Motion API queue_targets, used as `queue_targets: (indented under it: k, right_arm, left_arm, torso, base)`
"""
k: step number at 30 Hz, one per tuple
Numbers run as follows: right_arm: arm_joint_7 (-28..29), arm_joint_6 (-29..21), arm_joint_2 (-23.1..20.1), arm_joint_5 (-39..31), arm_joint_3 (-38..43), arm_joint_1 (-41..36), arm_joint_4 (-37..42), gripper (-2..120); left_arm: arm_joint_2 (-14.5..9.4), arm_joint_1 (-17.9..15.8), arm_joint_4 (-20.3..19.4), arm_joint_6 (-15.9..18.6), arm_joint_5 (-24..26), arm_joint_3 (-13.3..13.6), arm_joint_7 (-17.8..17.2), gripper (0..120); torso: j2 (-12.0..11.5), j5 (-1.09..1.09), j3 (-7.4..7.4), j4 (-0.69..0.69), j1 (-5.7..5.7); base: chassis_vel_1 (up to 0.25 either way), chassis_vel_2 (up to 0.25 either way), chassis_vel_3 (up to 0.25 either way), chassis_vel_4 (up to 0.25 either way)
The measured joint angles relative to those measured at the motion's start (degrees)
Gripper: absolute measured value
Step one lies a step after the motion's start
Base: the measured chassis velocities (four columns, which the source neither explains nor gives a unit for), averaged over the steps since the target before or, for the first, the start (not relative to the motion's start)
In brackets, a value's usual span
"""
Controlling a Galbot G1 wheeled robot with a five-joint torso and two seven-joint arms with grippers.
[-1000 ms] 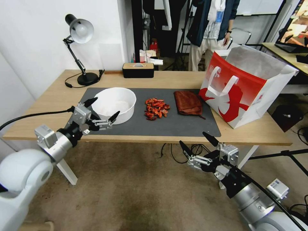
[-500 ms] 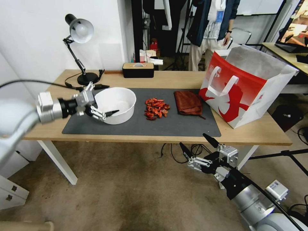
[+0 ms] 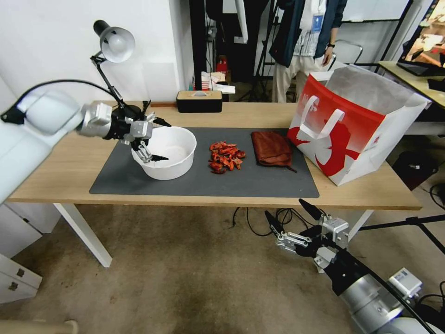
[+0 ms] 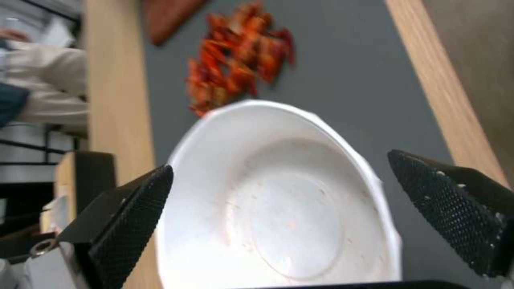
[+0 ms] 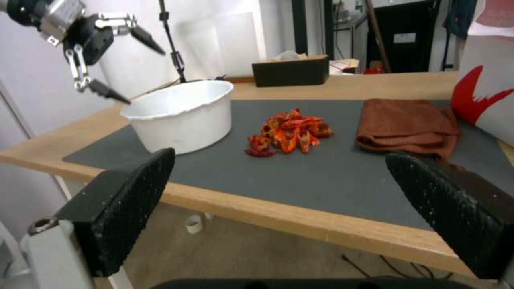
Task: Sweep shrimp from table into container with towel, then put container into takeout bag.
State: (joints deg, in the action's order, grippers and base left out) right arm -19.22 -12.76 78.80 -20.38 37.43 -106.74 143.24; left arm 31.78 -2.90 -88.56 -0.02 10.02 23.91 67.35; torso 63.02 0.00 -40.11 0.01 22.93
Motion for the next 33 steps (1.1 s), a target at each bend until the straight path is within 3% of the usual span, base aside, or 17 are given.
queue_targets:
  k: [1,3,5,6,8,10,16,21,33]
  right_arm:
    - [0.0,0.1,0.4,0.2,-0.2,-0.3,0.0,100]
    - [0.0,0.2,0.6,0.3,-0.3,-0.4,0.0,100]
    - [0.1,0.4,0.9,0.4,-0.3,-1.0,0.0,100]
    - [0.1,0.4,0.9,0.4,-0.3,-1.0,0.0,100]
    - [0.1,0.6,1.1,0.5,-0.2,-1.7,0.0,100]
    - [0.1,0.7,1.3,0.5,-0.2,-1.9,0.0,100]
    - [0.1,1.2,2.8,1.4,-0.6,-3.2,0.0,100]
    - [0.2,1.5,3.2,1.8,-0.8,-3.6,0.0,100]
    - [0.4,1.6,2.8,1.7,-0.7,-2.4,0.0,100]
  left_arm:
    - [0.0,-1.1,-0.1,0.0,-0.4,2.0,0.3,100]
    - [-0.1,-1.4,-0.2,0.0,-0.5,2.9,0.4,100]
    - [-0.1,-2.8,-0.7,0.6,-0.2,6.7,0.3,100]
    - [-0.1,-2.8,-0.7,0.6,-0.2,6.7,0.3,100]
    - [0.8,-4.5,-0.4,1.5,0.0,9.8,-0.3,100]
    - [1.1,-4.9,-0.1,1.8,0.1,10.6,-0.4,100]
    - [3.4,-9.5,2.9,3.3,0.7,16.6,-1.5,100]
    - [4.6,-12.0,4.8,3.9,0.1,19.8,-2.4,100]
    - [4.7,-12.8,6.4,3.9,-2.9,23.1,-3.2,100]
  torso:
    - [0.0,0.01,0.0,0.0,0.0]
    - [0.0,0.02,0.0,0.0,0.0]
    - [0.0,-0.01,0.0,0.0,-0.01]
    - [0.0,-0.01,0.0,0.0,-0.01]
    - [0.0,0.0,0.0,0.01,-0.01]
    - [0.0,0.0,0.0,0.0,-0.01]
    - [0.0,0.0,0.0,0.0,-0.01]
    - [0.0,0.01,0.0,-0.02,0.0]
    - [0.0,-0.01,0.0,0.0,-0.01]
  base:
    - [0.0,0.0,0.0,0.0]
    - [0.0,0.0,0.0,0.0]
    - [0.0,0.0,0.0,0.0]
    - [0.0,0.0,0.0,0.0]
    - [0.0,0.0,0.0,0.0]
    - [0.0,0.0,0.0,0.0]
    - [0.0,0.0,0.0,0.0]
    - [0.0,0.0,0.0,0.0]
    - [0.0,0.0,0.0,0.0]
